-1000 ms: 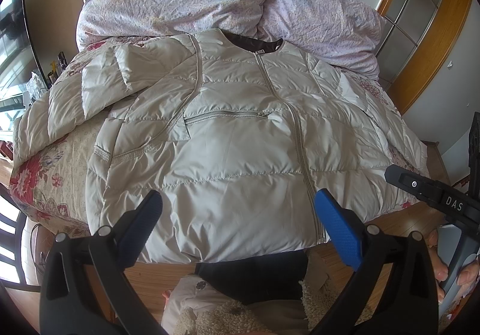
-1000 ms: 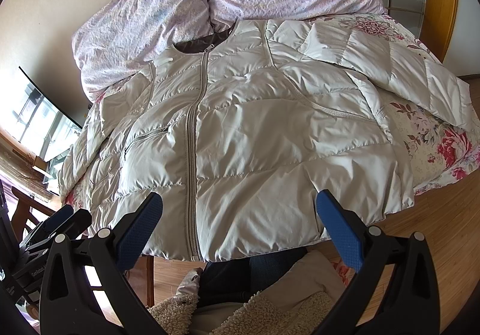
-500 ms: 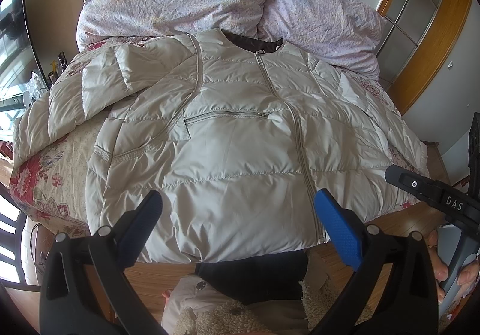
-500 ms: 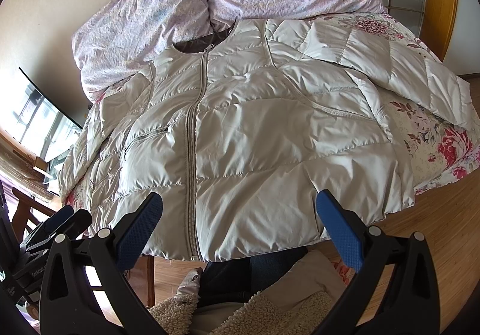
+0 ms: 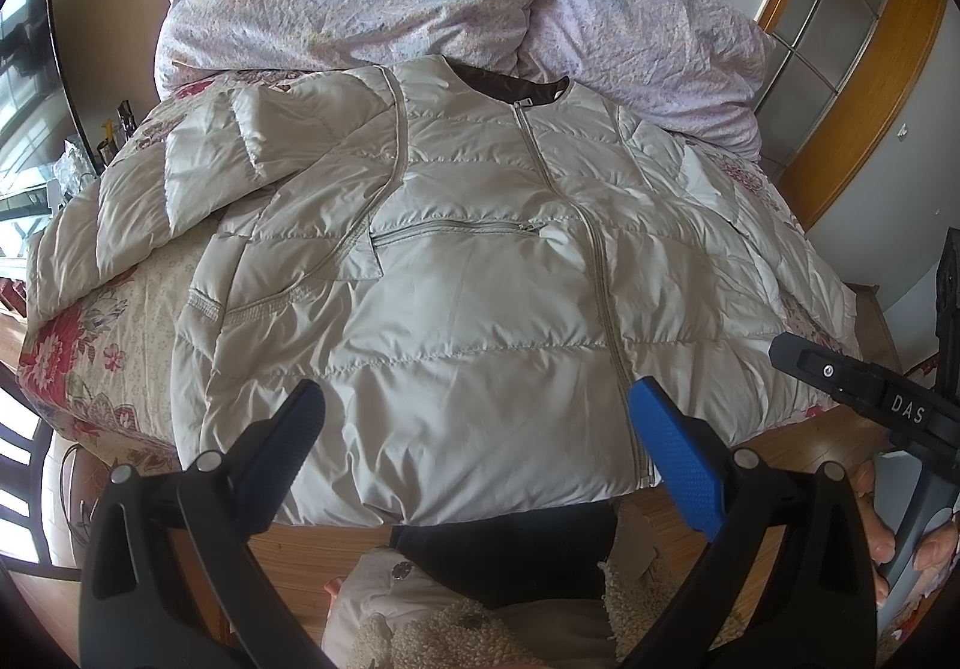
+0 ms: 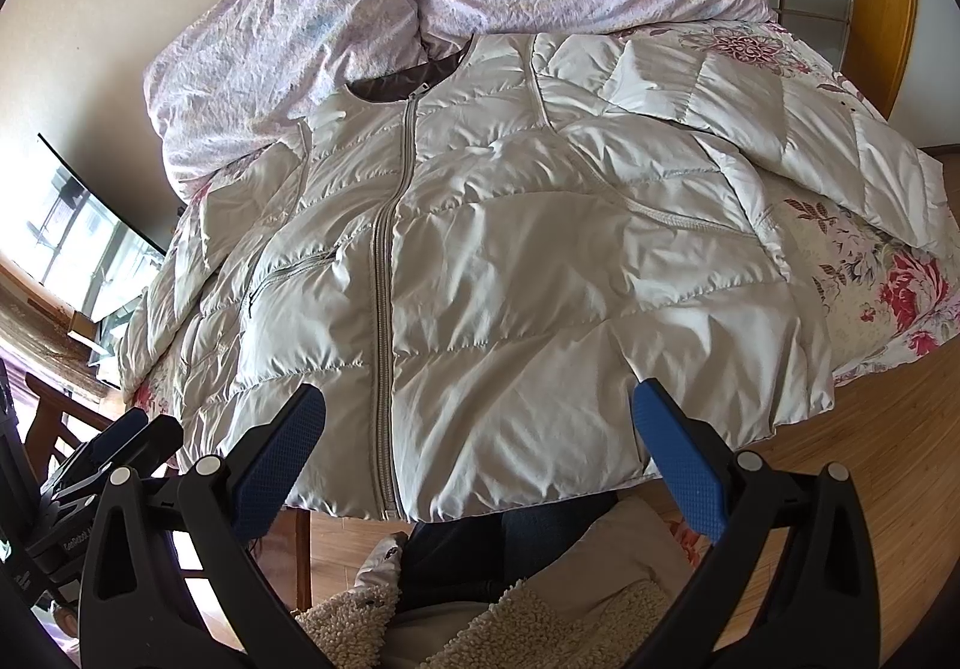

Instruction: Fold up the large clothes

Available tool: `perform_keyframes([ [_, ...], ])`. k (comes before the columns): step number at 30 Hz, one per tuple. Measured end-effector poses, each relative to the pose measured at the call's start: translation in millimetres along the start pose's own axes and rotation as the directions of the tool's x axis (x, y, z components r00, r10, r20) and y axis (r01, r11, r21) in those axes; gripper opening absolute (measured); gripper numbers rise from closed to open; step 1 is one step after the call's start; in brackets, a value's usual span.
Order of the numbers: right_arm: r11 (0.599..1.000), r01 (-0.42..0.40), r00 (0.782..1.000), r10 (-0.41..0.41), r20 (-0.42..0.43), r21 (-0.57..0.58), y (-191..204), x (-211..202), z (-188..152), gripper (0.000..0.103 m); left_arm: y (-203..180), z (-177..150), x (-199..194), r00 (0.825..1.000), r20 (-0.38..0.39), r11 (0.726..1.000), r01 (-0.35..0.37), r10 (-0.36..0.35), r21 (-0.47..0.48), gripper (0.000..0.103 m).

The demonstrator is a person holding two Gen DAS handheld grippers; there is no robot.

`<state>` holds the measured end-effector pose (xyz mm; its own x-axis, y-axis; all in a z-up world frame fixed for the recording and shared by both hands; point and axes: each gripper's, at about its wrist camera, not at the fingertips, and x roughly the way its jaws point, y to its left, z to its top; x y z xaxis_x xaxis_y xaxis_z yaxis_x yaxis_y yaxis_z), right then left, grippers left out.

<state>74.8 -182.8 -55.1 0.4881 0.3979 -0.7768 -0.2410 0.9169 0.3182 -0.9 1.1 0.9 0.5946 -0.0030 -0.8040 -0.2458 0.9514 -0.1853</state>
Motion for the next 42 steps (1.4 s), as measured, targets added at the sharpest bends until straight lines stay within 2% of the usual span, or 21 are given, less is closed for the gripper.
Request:
perform_keyframes([
  [32,1.0,0.0,1.0,0.0,-0.002,0.005,-1.0,0.3,0.6,0.102,2.0,-0.9,5.0,1.0,0.0,1.0,-0.002,0.002,-0.001,0.101],
  [42,0.997,0.0,1.0,0.001,-0.006,0.081,-21.3,11.9,13.2,0.102,4.5,10.3,18.7,0.999,-0.016,1.0,-0.03,0.03,0.002,0.101],
])
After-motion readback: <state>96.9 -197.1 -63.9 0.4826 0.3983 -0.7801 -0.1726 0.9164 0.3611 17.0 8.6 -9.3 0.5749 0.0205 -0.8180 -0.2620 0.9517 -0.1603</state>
